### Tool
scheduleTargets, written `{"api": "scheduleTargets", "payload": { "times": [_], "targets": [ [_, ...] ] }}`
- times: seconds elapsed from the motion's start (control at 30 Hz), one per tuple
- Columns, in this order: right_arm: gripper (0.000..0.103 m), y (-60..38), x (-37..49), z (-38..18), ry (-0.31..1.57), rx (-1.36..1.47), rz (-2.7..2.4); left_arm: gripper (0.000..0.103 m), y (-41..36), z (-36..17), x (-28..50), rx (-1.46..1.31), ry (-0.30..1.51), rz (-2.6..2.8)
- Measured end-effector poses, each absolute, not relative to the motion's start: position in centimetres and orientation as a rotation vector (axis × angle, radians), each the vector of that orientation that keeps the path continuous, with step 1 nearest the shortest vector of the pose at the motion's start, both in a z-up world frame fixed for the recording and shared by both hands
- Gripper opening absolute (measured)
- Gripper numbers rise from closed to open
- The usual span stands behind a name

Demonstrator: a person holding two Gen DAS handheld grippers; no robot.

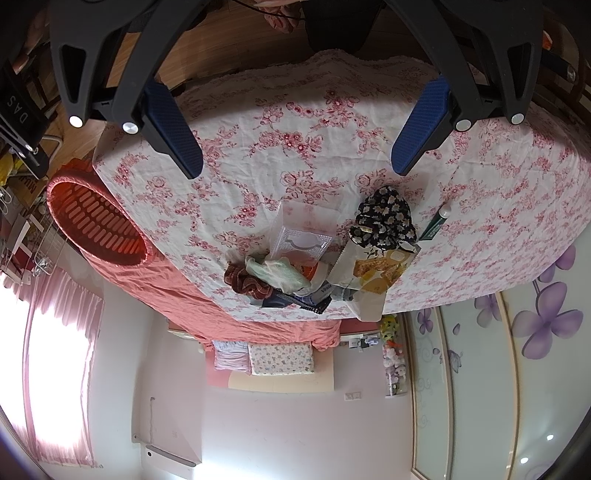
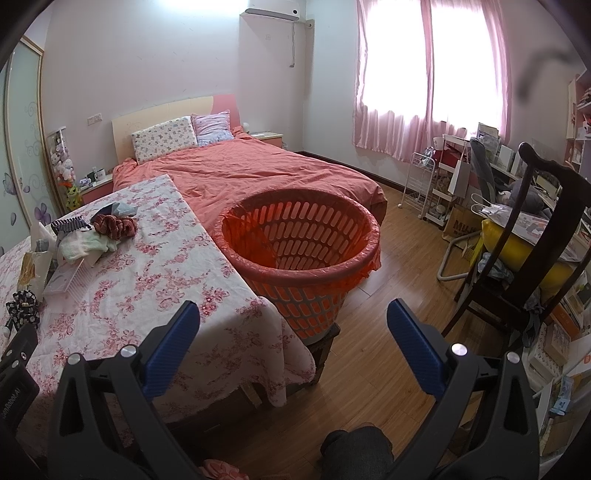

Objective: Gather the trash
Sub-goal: 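Reach the left tool to the green lip gel tube while the right tool reaches the clear plastic tray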

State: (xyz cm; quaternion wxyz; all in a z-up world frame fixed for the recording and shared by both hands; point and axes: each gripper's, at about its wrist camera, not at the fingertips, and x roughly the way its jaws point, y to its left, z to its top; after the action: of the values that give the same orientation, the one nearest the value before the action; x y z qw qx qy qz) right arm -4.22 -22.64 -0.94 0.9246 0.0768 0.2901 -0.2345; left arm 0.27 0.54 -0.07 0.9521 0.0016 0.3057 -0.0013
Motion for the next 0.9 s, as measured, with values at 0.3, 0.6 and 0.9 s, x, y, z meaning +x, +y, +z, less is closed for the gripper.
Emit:
{"api": "scheduleTargets", "payload": {
  "times": [0.3, 0.6, 0.9],
  "targets": [
    [0.099, -19.5, -1.5, -1.1, 0.599, 0.121, -0.362, 0.101, 3.6, -0.1, 1.5, -0.041, 0.598, 0.025],
    [0.099, -15.7, 1.9, -1.8, 0.636, 0.085, -0.27, 0.101, 10.8, -1.1, 4.7, -0.104, 0.632, 0.132],
    [0.094, -11.5, 6.0, -2.6, 0.684, 0.104, -0.146, 0.094, 18.2, -2.5, 10.7, -0.138, 0.727, 0.184]
  ]
}}
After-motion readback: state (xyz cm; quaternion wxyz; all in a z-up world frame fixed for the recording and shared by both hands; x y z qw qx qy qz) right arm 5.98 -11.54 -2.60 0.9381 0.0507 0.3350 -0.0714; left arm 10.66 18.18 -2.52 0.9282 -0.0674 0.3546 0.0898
